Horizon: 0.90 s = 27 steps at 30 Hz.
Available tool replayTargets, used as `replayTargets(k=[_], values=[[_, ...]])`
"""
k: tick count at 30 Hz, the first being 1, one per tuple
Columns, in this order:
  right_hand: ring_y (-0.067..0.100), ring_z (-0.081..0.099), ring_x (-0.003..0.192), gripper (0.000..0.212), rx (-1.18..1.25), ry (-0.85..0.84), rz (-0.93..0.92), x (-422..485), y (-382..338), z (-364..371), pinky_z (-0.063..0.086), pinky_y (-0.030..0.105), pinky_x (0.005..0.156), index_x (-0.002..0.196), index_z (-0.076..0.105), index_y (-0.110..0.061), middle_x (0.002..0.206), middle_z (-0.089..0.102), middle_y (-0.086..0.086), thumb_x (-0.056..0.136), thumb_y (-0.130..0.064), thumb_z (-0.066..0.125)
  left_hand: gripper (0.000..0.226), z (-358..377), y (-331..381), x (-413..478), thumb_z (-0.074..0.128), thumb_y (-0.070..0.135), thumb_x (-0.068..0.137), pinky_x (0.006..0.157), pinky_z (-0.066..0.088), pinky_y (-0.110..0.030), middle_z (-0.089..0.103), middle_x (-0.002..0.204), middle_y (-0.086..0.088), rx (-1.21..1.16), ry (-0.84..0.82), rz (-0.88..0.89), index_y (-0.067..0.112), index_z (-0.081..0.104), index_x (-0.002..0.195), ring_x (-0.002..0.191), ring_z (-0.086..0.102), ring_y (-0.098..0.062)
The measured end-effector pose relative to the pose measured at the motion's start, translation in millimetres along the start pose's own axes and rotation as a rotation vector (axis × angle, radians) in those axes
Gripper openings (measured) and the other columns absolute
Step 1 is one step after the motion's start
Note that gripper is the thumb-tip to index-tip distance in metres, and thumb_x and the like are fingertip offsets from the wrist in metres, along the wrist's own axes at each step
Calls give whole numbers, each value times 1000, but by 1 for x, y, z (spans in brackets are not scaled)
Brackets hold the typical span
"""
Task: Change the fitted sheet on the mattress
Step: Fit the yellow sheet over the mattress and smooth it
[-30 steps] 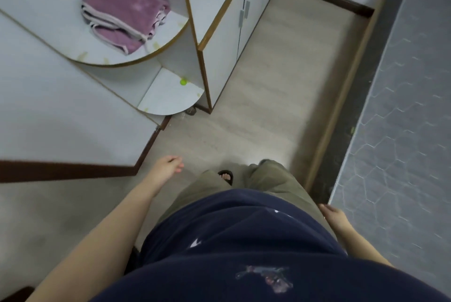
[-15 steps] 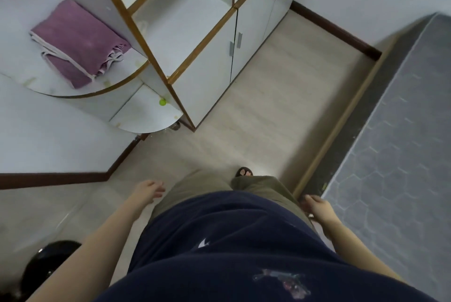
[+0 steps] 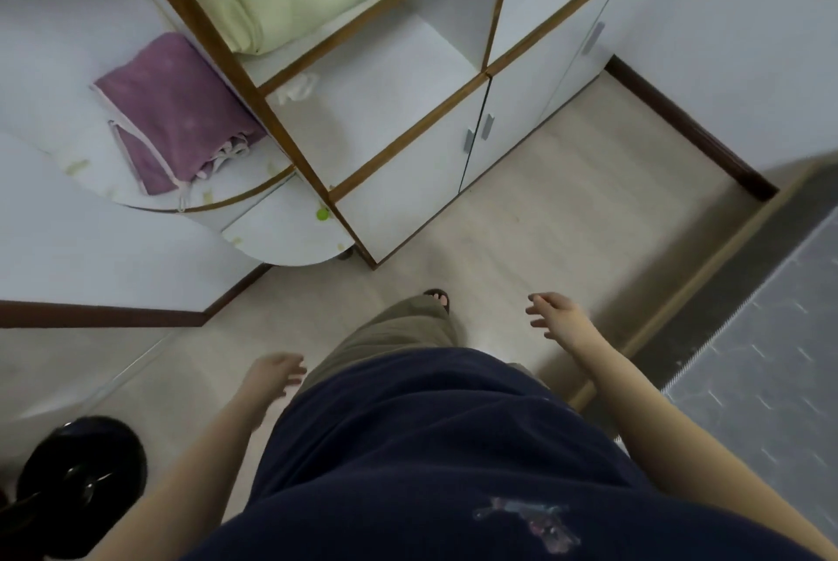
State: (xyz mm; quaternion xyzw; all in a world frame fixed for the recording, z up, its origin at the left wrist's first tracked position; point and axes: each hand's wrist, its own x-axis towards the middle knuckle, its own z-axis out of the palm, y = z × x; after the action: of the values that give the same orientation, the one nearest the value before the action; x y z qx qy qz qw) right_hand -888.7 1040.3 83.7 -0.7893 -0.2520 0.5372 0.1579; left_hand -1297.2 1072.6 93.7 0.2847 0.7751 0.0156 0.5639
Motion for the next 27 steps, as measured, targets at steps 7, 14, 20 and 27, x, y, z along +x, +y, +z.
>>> replayTargets(k=[7,14,20,27], values=[[14,62,93,31,53,-5,-366,6,-156,-21,46,25,81,127,58,-13,115,65,5,103,-24,41,20,18,163,-5,51,31,98,84,48,-26,69,105,5,-14,-33,491,23,65,111,97,65,-11],[12,63,94,28,98,-74,-713,-6,-273,-33,50,30,84,125,58,-21,111,63,-6,98,-27,53,15,33,241,-51,56,28,96,80,50,-16,67,98,15,-69,231,887,30,62,109,87,64,2],[18,45,119,68,-410,228,-1131,16,-353,-39,36,17,96,147,37,-25,137,39,8,87,-24,69,58,13,293,-71,59,18,92,110,34,-42,38,145,-22,723,1128,1217,4,38,144,131,39,-37],[32,36,129,78,-880,641,-1173,44,-421,-40,25,44,111,133,46,-31,138,40,11,65,-48,80,113,-19,348,-71,73,48,77,112,27,-45,33,140,-30,890,945,766,4,1,152,129,35,-42]])
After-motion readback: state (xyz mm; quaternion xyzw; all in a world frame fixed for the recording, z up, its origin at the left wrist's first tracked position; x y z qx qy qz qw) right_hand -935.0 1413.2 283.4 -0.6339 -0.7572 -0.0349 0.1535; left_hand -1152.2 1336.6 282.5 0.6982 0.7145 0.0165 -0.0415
